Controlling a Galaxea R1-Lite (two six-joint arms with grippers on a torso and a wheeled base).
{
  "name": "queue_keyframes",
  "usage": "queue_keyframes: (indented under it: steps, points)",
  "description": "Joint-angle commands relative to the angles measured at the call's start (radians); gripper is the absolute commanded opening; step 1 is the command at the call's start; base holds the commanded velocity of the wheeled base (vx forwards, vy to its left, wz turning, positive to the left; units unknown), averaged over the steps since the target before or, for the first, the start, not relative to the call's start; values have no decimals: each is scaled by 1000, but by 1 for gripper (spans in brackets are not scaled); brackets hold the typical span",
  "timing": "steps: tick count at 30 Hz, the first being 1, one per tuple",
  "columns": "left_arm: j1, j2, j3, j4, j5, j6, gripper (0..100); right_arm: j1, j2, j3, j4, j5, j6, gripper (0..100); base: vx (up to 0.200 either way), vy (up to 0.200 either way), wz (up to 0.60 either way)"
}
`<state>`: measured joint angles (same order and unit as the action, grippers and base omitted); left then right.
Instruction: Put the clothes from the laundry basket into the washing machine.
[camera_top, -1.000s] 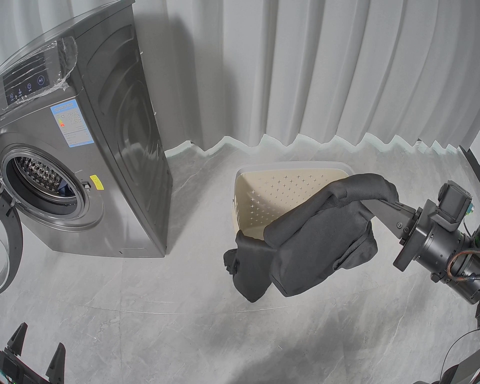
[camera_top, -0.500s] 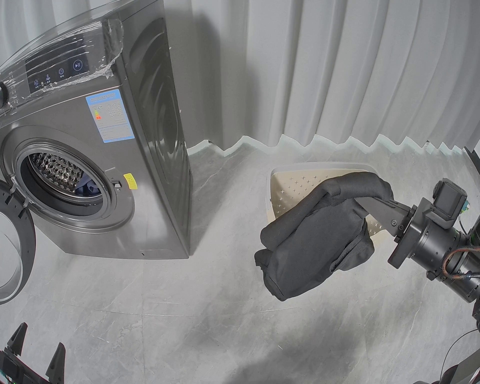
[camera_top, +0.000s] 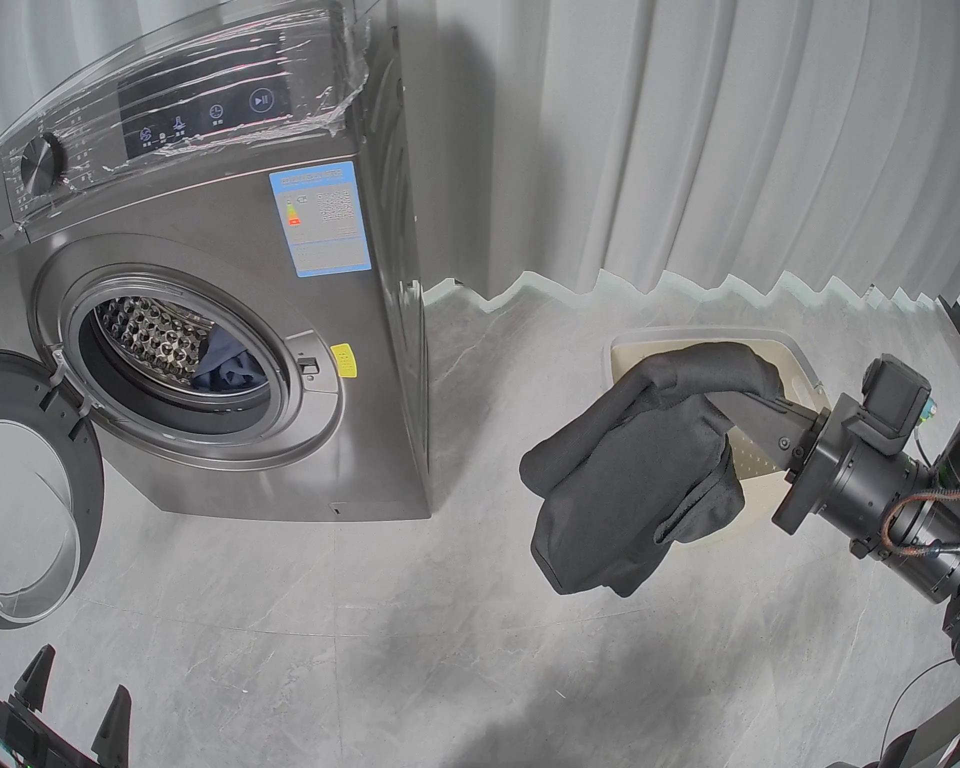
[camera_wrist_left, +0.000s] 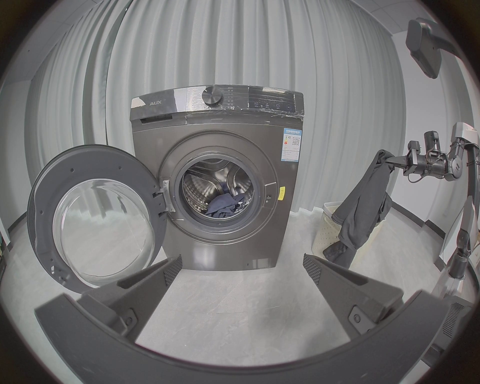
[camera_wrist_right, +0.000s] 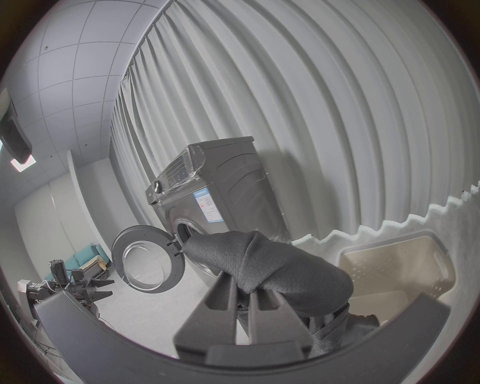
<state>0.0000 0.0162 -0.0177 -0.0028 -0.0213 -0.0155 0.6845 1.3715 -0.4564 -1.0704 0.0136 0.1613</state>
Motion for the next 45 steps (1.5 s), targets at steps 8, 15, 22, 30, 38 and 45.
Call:
queue_keyframes:
  steps: [8,15,22,30,38,45]
  points:
    - [0,-16,16,0,1,-1,100,1,8,1,0,2,0,0,0,200,0]
    - [0,-16,16,0,0,-1,100,1,11,4,0,0,0,0,0,200,0]
    - [0,-16,16,0,0,-1,100,-2,8,12,0,0,1,0,0,29,0]
    - [0,-16,16,0,1,-3,100,-3,11,13,0,2,3,0,-200,0,0]
    - [0,-16,16,0,1,-1,100,-3,9,15,0,2,3,0,-25,0,0]
    - [0,-16,18,0,1,-1,100,-5,11,13,1,2,7,0,0,143,0]
